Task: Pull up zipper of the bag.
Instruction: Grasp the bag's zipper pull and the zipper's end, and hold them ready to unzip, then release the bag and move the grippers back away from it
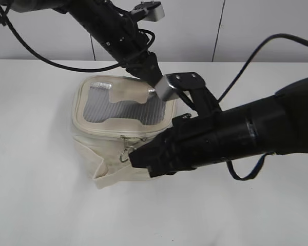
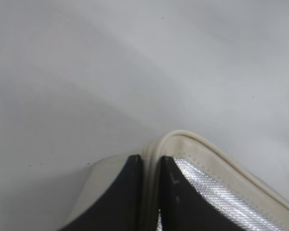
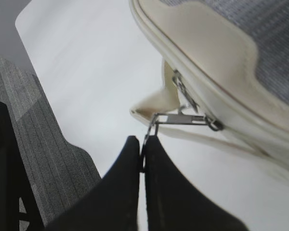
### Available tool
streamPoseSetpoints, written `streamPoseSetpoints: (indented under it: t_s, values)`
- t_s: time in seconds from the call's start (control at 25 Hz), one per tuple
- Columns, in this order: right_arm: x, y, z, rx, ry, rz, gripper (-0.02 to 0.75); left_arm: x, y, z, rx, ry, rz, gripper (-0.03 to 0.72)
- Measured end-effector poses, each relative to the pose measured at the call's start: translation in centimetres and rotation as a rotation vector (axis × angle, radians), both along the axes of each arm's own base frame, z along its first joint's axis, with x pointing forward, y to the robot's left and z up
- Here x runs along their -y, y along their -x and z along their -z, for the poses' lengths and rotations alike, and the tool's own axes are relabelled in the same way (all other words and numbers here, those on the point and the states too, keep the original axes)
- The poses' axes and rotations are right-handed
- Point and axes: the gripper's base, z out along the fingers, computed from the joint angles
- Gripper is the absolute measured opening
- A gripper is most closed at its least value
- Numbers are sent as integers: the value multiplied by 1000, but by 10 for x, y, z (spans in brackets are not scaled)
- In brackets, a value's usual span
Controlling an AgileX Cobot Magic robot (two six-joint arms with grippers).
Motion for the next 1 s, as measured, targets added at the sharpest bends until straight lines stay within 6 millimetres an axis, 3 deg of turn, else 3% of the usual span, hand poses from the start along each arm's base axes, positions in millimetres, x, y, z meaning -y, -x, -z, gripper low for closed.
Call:
streamPoseSetpoints:
  t_s: [0.28,0.44,0.52,0.6,0.68,0.84,1.0]
  values:
    - [-53,-12,4,-2,-10,-43,8,5,3,1,12,-9,3,69]
    - [-55,-12,7,-48,8,-12,37,5,3,1,3,-10,-7,69]
    - [-52,-9,6,-94,32,-28,139,6,1,0,0,-1,-37,103]
    - [-45,-7,3,-134,70,-45,294,5,-2,-1,-7,19,-80,192]
    - [-33,-8,-4,-145,122,-39,387,1,-5,-2,-24,28,-119,269]
    - [-7,-10,-24,-177,202,27,421,-10,-8,-19,-20,50,-186,286]
    - [25,-7,-49,-184,305,117,423,-26,6,-59,30,85,-228,252]
